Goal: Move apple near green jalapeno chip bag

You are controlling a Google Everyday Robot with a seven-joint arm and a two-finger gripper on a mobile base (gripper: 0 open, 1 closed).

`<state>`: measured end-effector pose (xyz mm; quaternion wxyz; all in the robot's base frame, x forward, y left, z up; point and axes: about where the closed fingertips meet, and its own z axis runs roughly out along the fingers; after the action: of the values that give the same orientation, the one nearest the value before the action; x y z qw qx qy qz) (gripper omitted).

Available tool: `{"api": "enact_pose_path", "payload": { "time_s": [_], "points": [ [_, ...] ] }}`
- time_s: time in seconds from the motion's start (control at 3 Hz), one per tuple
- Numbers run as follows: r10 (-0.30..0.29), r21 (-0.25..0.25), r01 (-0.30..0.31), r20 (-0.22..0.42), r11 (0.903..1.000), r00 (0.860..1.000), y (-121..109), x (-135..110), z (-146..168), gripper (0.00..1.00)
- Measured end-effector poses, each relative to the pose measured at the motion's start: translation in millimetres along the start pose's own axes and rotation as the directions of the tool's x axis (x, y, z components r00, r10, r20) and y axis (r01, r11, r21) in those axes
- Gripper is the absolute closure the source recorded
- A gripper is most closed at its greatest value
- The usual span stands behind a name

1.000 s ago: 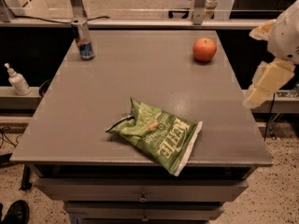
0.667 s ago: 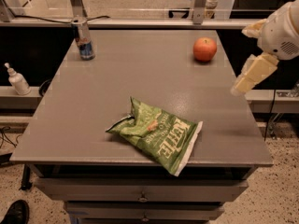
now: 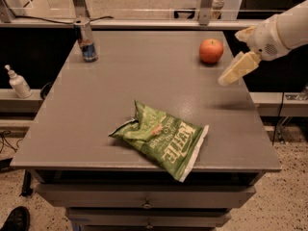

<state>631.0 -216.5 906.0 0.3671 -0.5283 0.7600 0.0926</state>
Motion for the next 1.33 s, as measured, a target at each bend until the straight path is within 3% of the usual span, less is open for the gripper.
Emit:
{"api": "enact_pose_path", "payload": {
  "time_s": [0.33,0.67,1.0,1.33],
  "points": [
    [0.038,-0.027,-0.035,0.108,0.999,0.993,-18,-2,30,0.0],
    [0.081,-0.052,-0.071,0.243,0.9961,0.967,-38,-5,56,0.0],
    [0.084,-0.048,-0.072,0.318,0.9962,0.944,-57,-10,74,0.0],
    [0.057,-0.023,-0.052,0.338,0.9984,0.939,-78,-10,85,0.0]
  ]
}}
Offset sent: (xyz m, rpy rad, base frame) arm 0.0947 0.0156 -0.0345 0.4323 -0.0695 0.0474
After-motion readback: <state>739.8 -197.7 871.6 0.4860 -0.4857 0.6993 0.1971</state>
